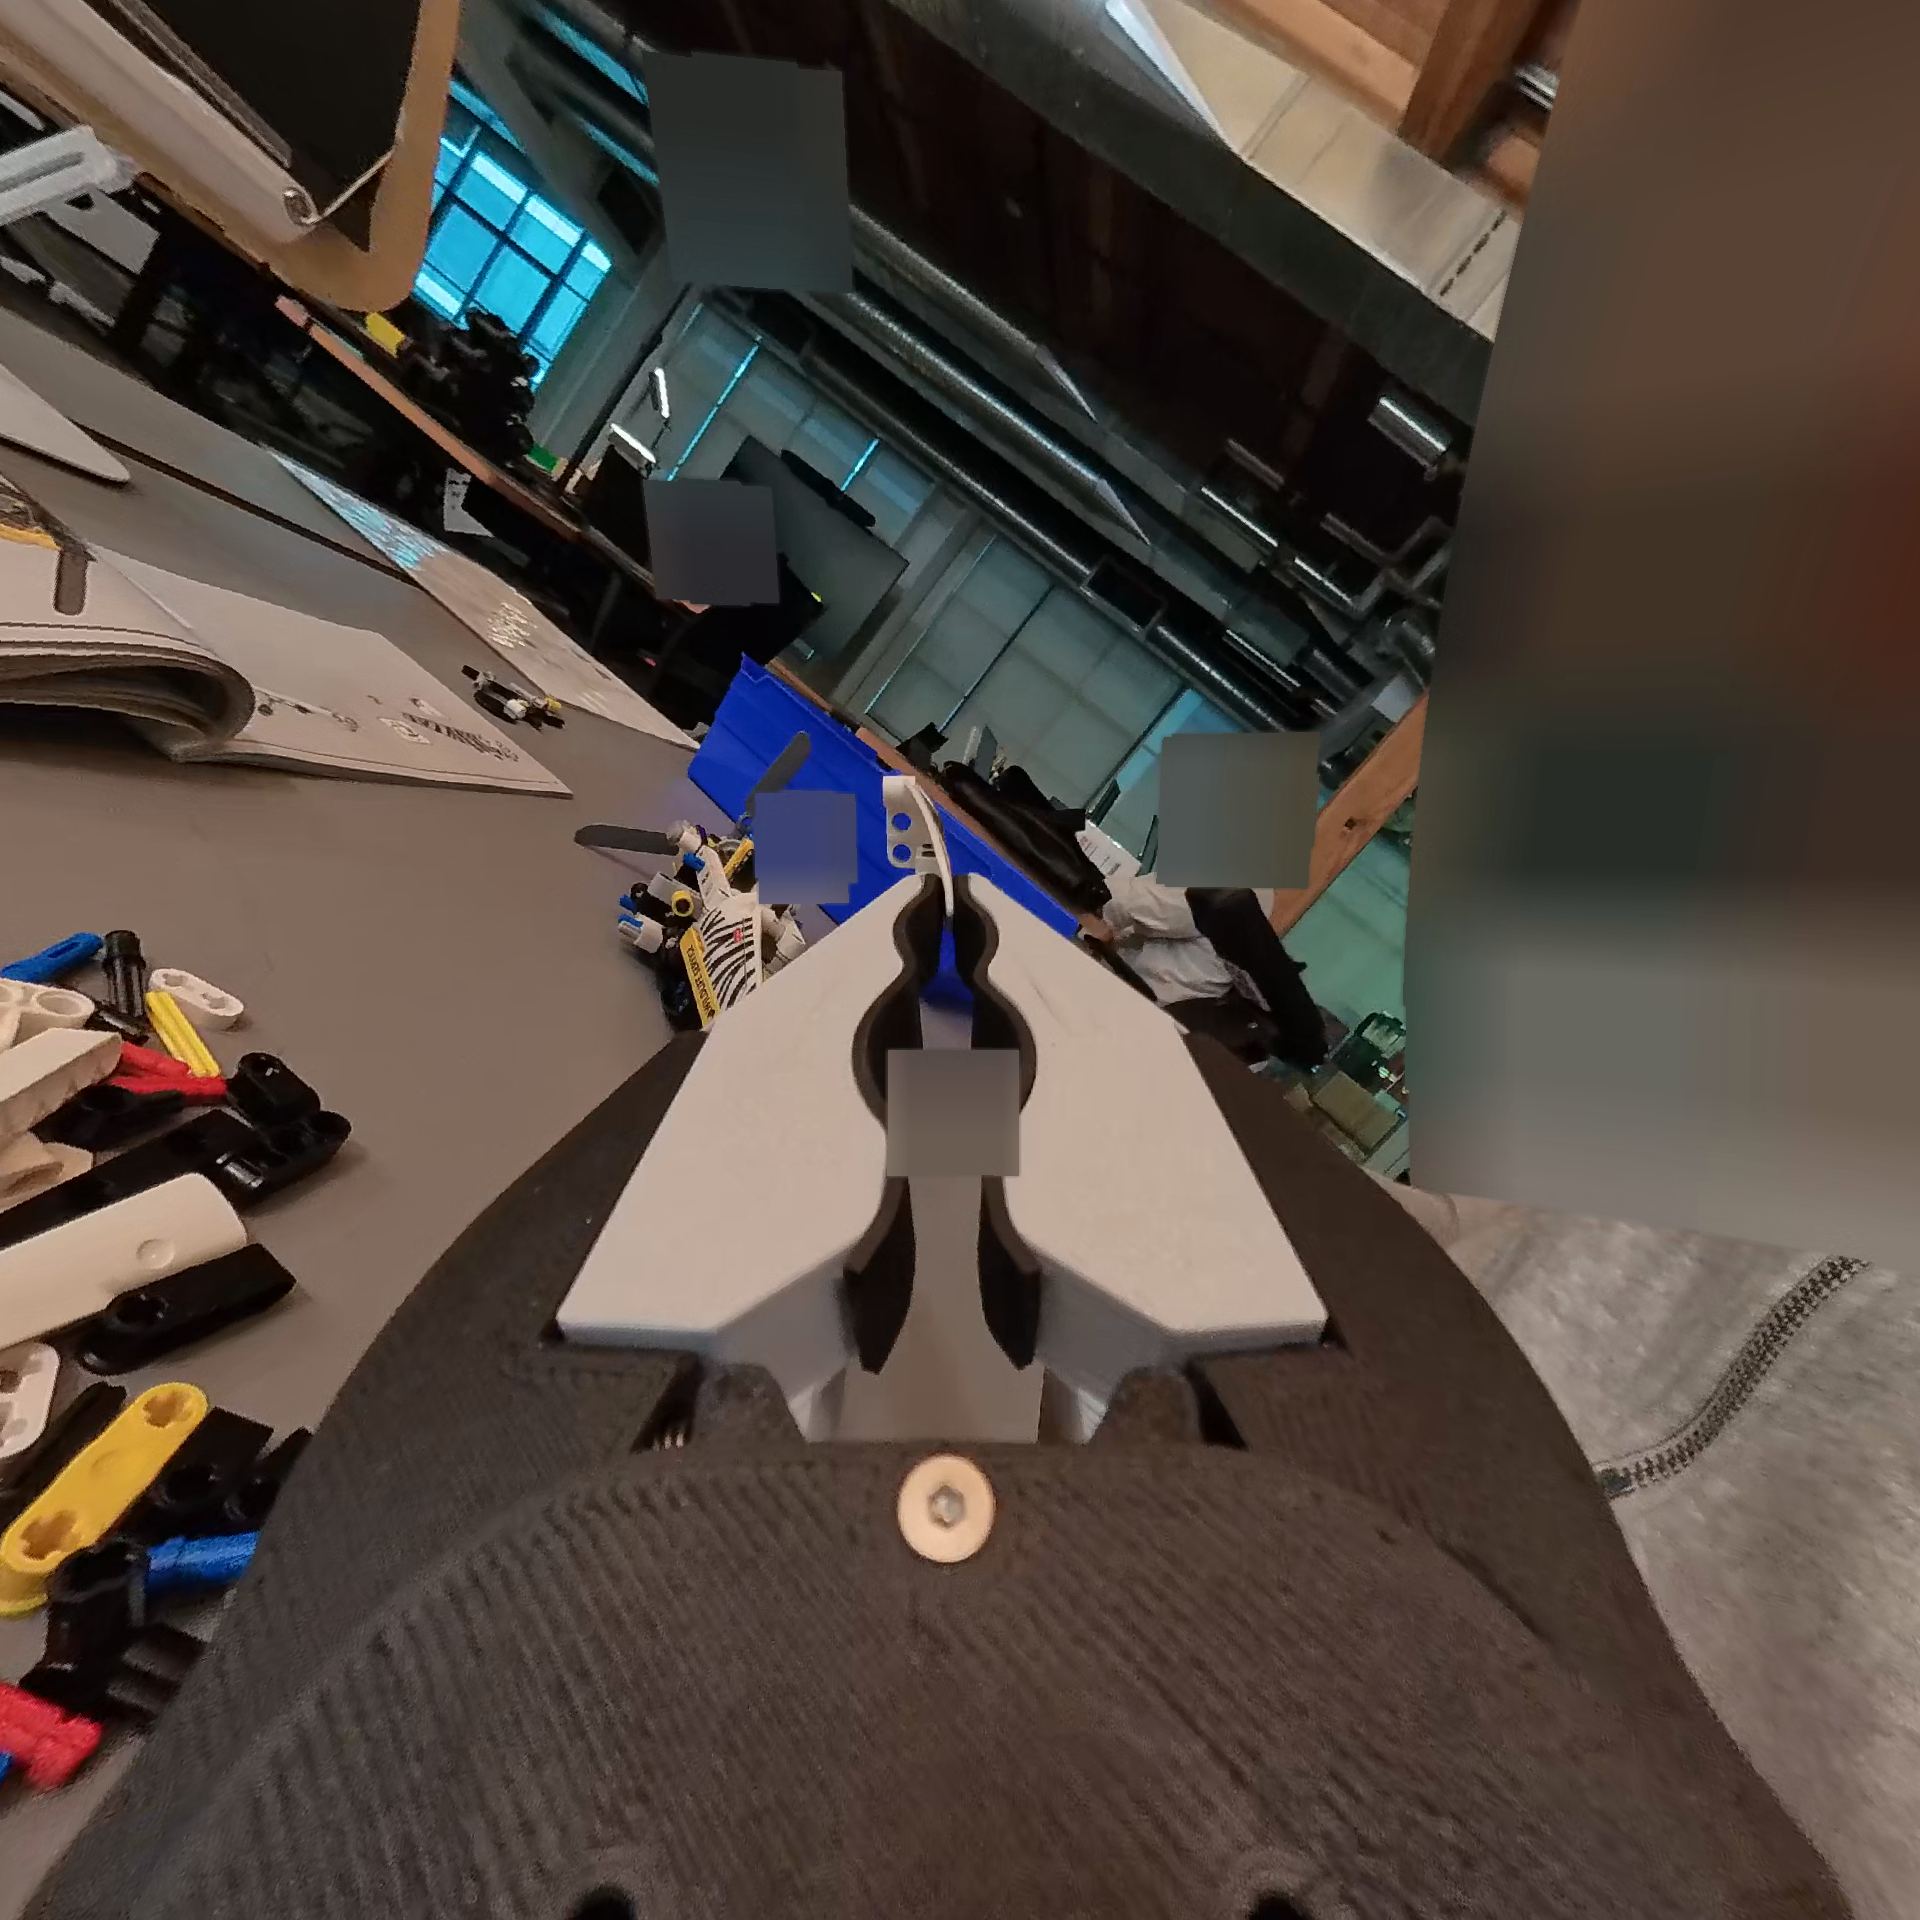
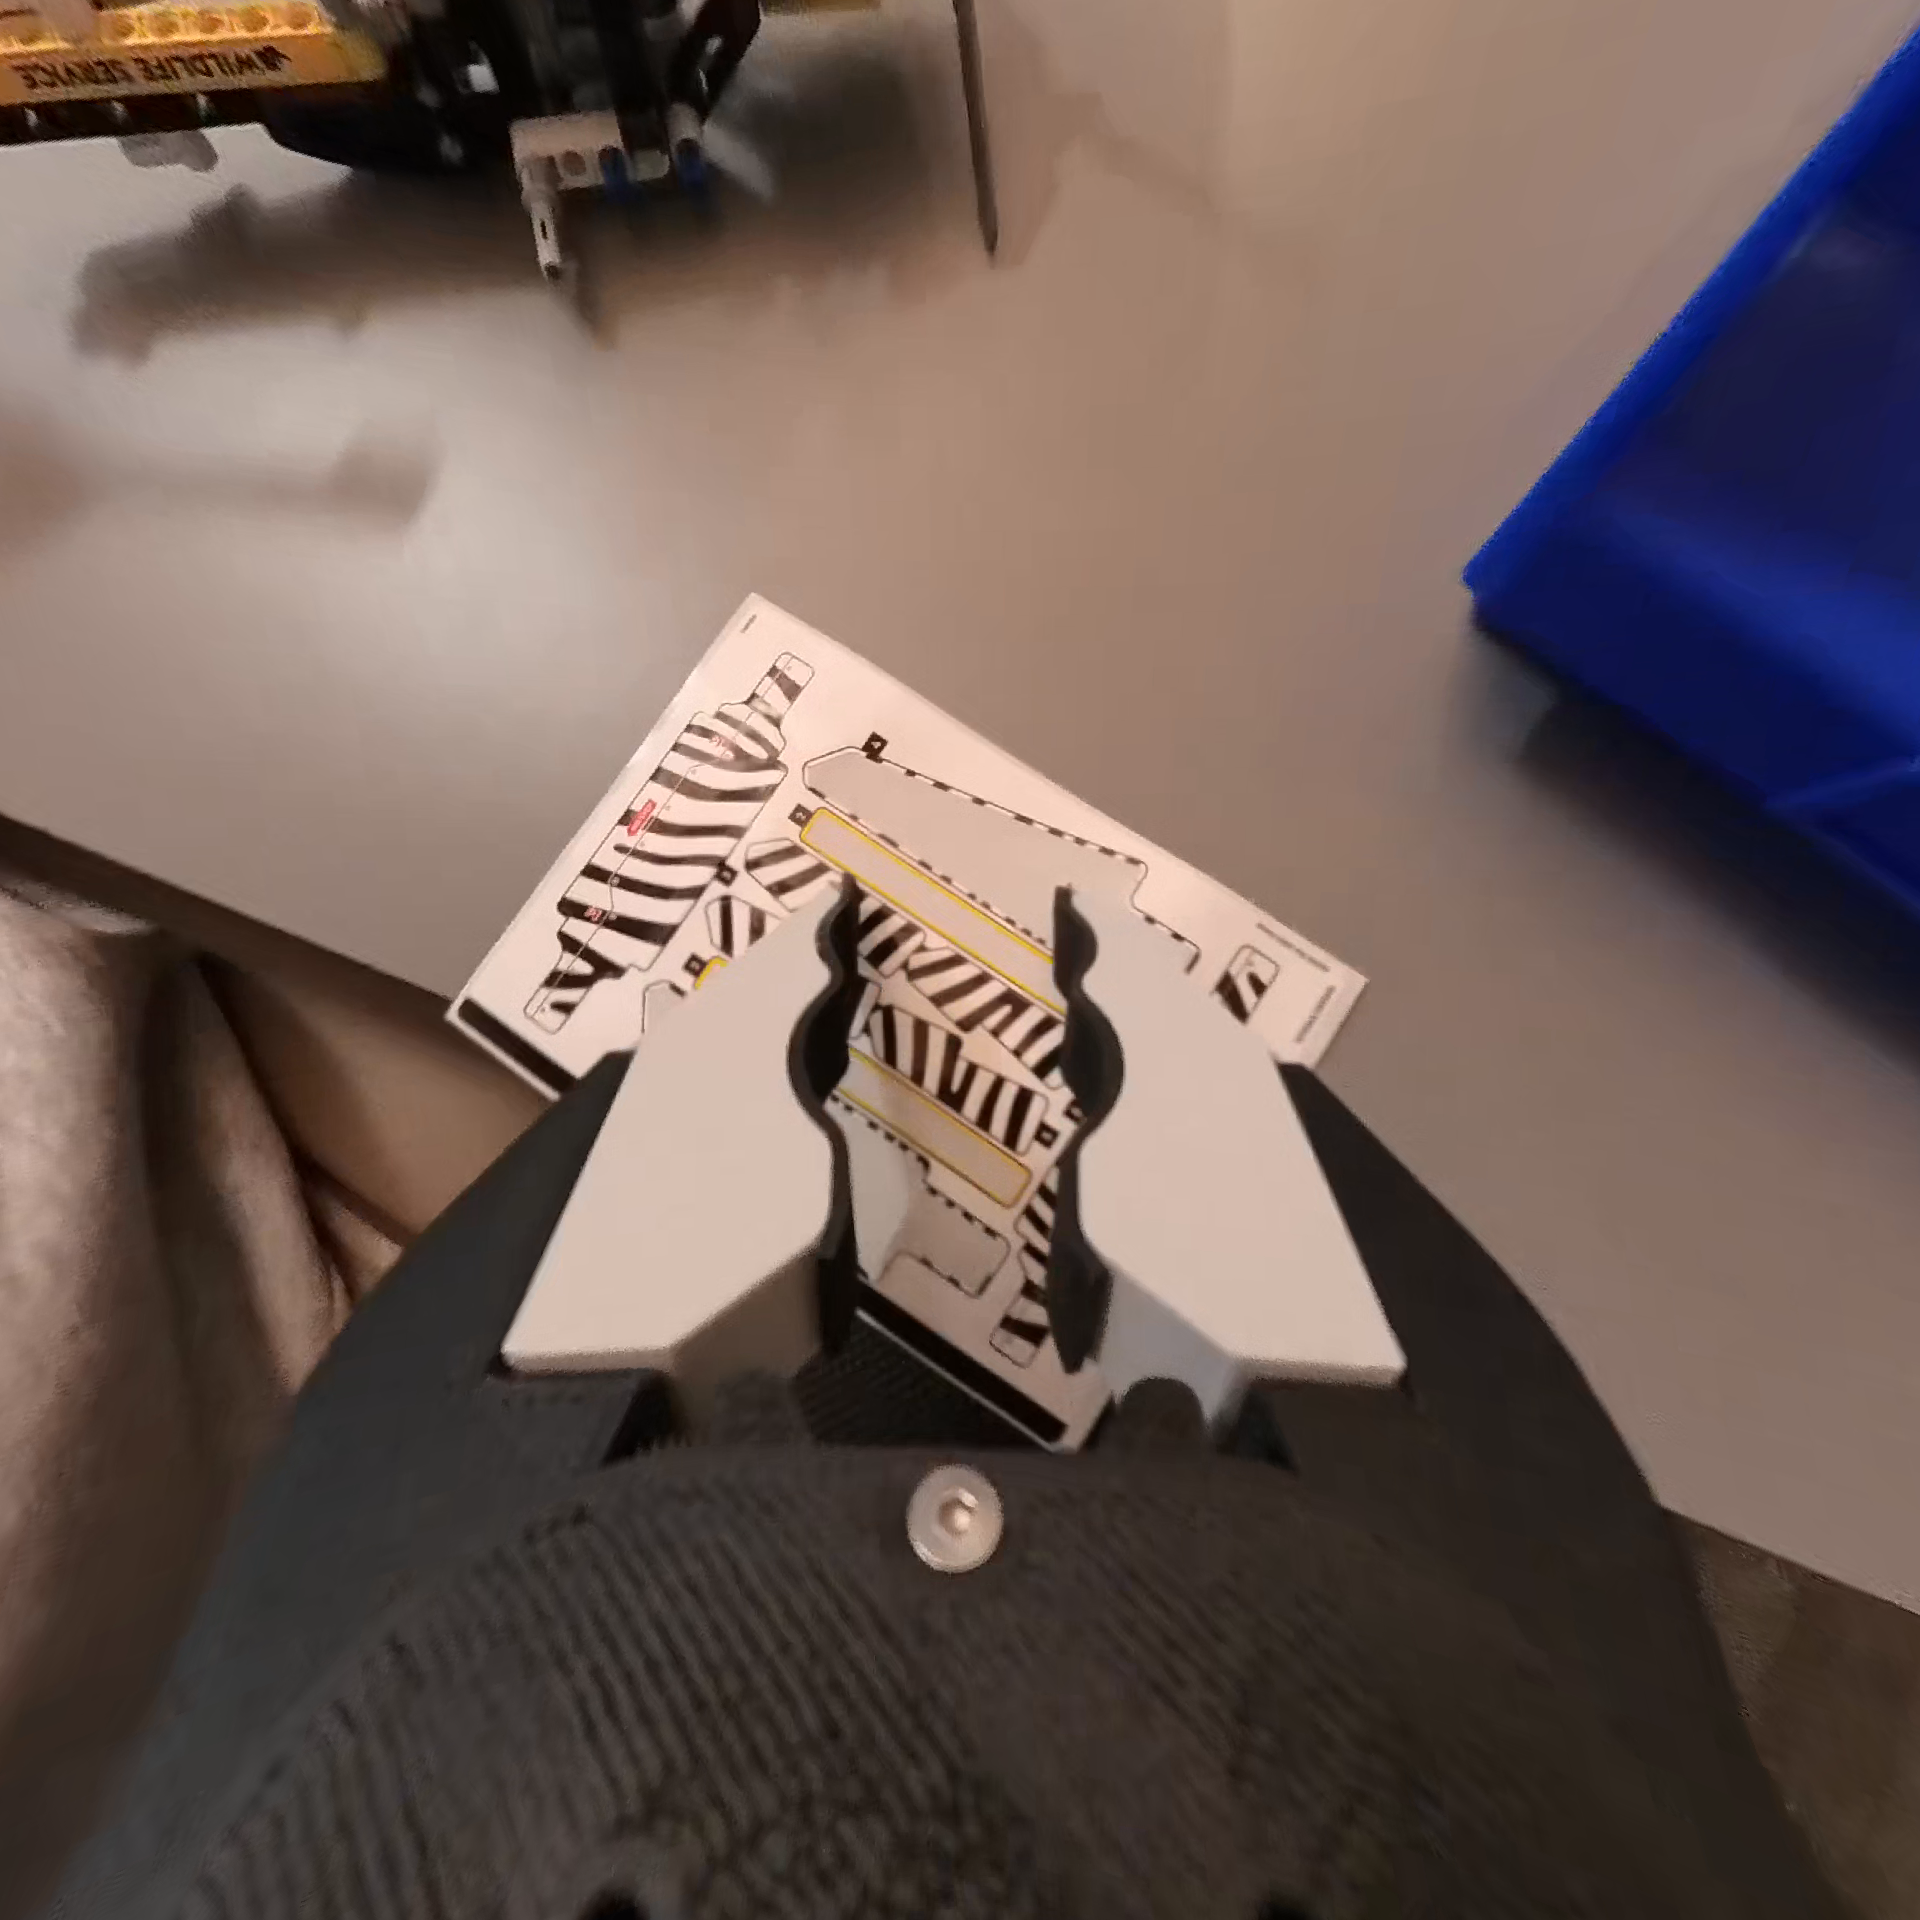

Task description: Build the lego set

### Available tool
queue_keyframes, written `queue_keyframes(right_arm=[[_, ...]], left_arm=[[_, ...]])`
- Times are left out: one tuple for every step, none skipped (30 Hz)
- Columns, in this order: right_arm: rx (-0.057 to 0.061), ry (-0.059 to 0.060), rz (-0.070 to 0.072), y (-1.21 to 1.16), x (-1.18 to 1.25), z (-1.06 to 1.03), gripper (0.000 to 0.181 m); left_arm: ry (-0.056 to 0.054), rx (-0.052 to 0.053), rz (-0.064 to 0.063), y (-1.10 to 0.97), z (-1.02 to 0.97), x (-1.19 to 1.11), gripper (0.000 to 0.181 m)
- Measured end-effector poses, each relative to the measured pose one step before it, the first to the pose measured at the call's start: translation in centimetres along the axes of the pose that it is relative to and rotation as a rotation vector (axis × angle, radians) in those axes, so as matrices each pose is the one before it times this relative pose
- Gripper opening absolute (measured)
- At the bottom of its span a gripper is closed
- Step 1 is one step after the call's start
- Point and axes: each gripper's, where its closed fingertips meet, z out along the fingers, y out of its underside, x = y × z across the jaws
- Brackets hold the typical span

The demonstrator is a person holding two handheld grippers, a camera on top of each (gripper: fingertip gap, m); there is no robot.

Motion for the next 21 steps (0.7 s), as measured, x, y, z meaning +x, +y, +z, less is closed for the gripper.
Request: queue_keyframes(right_arm=[[0.0192,0.001,0.0144,-0.414,0.009,0.382,0.035],[0.0153,-0.0083,0.0108,-0.488,-0.117,0.423,0.036],[0.0143,-0.0098,0.0053,-0.594,-0.127,0.495,0.036],[0.011,-0.0071,-0.0019,-0.626,-0.083,0.574,0.036],[0.0098,-0.0069,-0.0094,-0.642,-0.097,0.629,0.036],[0.0063,-0.0084,-0.0146,-0.617,-0.129,0.631,0.035],[0.0034,-0.0101,-0.0179,-0.598,-0.147,0.612,0.036],[0.0017,-0.0096,-0.0211,-0.556,-0.145,0.588,0.036],[-0.0016,-0.0058,-0.0239,-0.465,-0.067,0.52,0.036],[-0.0036,-0.0031,-0.0221,-0.401,0.007,0.435,0.036],[-0.004,-0.003,-0.0158,-0.364,0.007,0.339,0.036],[0.0023,-0.0001,-0.0093,-0.451,0.053,0.166,0.037],[0.0215,-0.0021,-0.0066,-0.736,-0.03,-0.054,0.038],[0.0442,-0.0113,-0.0048,-1.136,-0.248,-0.282,0.039],[0.0647,-0.0263,-0.0053,-1.517,-0.571,-0.411,0.04],[0.0794,-0.0391,-0.0085,-1.777,-0.871,-0.432,0.042],[0.089,-0.0512,-0.0145,-1.931,-1.153,-0.356,0.044],[0.0928,-0.0596,-0.0163,-1.952,-1.377,-0.163,0.045],[0.0874,-0.0618,-0.0103,-1.758,-1.437,0.09,0.046],[0.0768,-0.0627,0.0023,-1.437,-1.419,0.411,0.046],[0.0631,-0.0647,0.0203,-0.996,-1.381,0.697,0.047]], left_arm=[[0.0033,0.0035,-0.0066,-0.038,0.058,-0.037,0.0],[0.0019,-0.0007,-0.0039,0.019,0.083,-0.024,0.0],[0.0009,-0.005,-0.0006,0.087,0.117,-0.001,0.0],[0.0006,-0.0058,0.0025,0.12,0.107,0.032,0.0],[-0.0006,-0.004,0.0034,0.091,0.101,0.032,0.0],[-0.0004,-0.0017,0.0017,0.061,0.072,0.022,0.0],[0.0006,-0.0005,0.0,0.032,0.031,0.022,0.0],[0.0003,-0.0002,-0.001,0.01,0.016,-0.003,0.0],[-0.0007,0.001,-0.0022,-0.02,-0.003,-0.03,0.0],[-0.0017,0.0024,-0.0014,-0.035,-0.015,-0.033,0.0],[-0.0023,0.0033,0.0003,-0.035,-0.033,-0.029,0.0],[-0.0033,0.0051,0.0023,-0.06,-0.03,-0.021,0.0],[-0.0054,0.0063,0.0036,-0.079,-0.042,-0.037,0.0],[-0.0057,0.0053,0.003,-0.052,-0.033,-0.045,0.0],[-0.007,0.0032,0.001,-0.037,-0.012,-0.081,0.0],[-0.0133,0.0006,-0.0017,-0.009,0.035,-0.19,0.0],[-0.0171,-0.0028,-0.0025,0.043,0.062,-0.253,0.0],[-0.0115,-0.0087,-0.0014,0.114,0.121,-0.169,0.0],[-0.0017,-0.0122,0.0003,0.162,0.128,-0.022,0.0],[0.0036,-0.0075,0.0018,0.098,0.107,0.05,0.0],[0.0056,0.003,0.0022,-0.009,0.062,0.101,0.0]])
